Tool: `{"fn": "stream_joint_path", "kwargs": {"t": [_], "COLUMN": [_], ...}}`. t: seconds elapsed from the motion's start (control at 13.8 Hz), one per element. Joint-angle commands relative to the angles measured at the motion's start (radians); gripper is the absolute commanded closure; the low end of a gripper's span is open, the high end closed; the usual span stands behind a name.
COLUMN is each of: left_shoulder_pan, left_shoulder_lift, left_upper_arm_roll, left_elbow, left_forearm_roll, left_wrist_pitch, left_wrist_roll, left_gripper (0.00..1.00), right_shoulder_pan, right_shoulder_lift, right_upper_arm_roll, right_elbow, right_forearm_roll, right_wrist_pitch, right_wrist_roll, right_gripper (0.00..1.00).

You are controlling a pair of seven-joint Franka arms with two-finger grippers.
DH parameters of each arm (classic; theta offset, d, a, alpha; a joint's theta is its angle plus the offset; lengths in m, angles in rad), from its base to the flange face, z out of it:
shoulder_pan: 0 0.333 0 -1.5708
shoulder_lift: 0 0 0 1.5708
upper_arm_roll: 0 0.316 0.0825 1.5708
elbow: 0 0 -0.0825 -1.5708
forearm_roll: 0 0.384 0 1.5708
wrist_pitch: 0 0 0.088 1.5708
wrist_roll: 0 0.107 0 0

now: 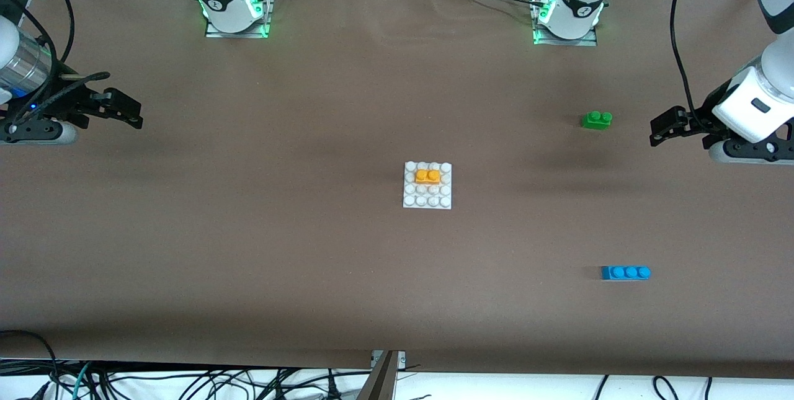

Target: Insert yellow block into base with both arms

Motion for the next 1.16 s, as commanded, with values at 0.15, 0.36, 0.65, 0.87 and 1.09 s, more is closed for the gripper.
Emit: {"fn": "stream_joint_path", "kwargs": {"t": [0.15,0.36,0.65,0.87,1.09], "left_shoulder_pan": [-0.003,-0.003,-0.003,-0.003,-0.003], "left_shoulder_lift": [-0.035,-0.035,-0.035,-0.035,-0.035], "left_upper_arm_roll": [0.01,0.01,0.009,0.009,0.009], "left_elbow": [-0.035,-0.035,-0.035,-0.035,-0.034], "left_forearm_roll": [-0.016,-0.014,-0.014,-0.014,-0.014], "left_wrist_pitch": [0.004,0.001,0.001,-0.005,-0.005], "left_wrist_roll": [0.023,0.023,0.023,0.023,0.023], "left_gripper": [0.0,0.0,0.0,0.0,0.0], "right_shoulder_pan": [-0.003,-0.003,-0.003,-0.003,-0.003], "right_shoulder_lift": [0.001,0.001,-0.001,-0.001,0.001], "right_upper_arm_roll": [0.004,0.004,0.004,0.004,0.004], "right_elbow": [0.021,0.021,0.021,0.021,0.021], "right_forearm_roll": [0.014,0.014,0.014,0.014,0.014], "right_wrist_pitch": [-0.021,-0.021,-0.021,-0.021,-0.019], "right_wrist_roll": [0.008,0.008,0.006,0.008,0.01], "right_gripper": [0.0,0.0,0.0,0.0,0.0]}}
